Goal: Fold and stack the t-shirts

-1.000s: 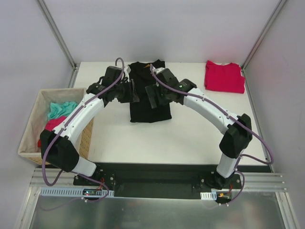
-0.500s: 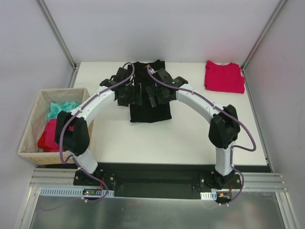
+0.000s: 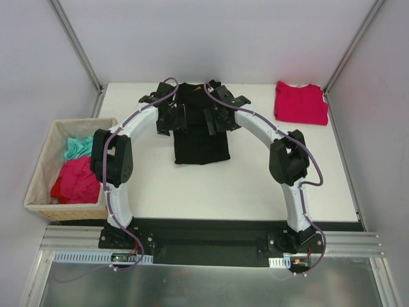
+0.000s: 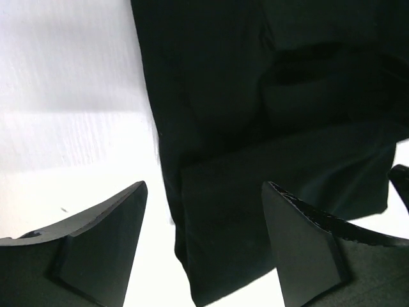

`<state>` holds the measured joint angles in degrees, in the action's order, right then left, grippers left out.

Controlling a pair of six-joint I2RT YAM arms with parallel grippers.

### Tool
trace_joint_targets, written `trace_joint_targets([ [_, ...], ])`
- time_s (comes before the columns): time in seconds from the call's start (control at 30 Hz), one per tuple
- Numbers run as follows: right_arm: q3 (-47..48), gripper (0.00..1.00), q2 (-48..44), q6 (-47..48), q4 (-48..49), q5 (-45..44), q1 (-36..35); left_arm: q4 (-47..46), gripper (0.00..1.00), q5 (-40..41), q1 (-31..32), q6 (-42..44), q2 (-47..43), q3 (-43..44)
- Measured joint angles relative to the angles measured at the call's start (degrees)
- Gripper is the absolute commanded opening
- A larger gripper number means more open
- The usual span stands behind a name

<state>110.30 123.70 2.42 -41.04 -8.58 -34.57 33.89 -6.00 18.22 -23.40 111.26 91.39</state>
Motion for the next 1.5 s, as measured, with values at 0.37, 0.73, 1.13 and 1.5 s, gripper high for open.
trace_joint_targets([
  [0.37, 8.28, 0.76, 6.47, -0.22, -1.31, 1.03, 3.28, 1.99, 0.71, -2.75, -2.25, -0.17, 5.51, 4.68],
  [0.73, 14.67, 0.72, 10.12, -0.63, -1.99, 3.52, 3.98, 2.40, 0.70, -6.93, -3.02, -1.29, 8.57, 8.81],
  [1.13, 14.01, 0.49, 11.08, -1.57, -2.05, 4.92, 2.43, 2.58, 0.69, -10.16, -4.09, -3.04, 9.60, 9.18],
  [1.5, 9.35, 0.07, 11.80, -3.26, -0.85, 6.05, 2.01, 2.58, 0.69, -12.26, -4.68, -3.45, 9.62, 9.18],
])
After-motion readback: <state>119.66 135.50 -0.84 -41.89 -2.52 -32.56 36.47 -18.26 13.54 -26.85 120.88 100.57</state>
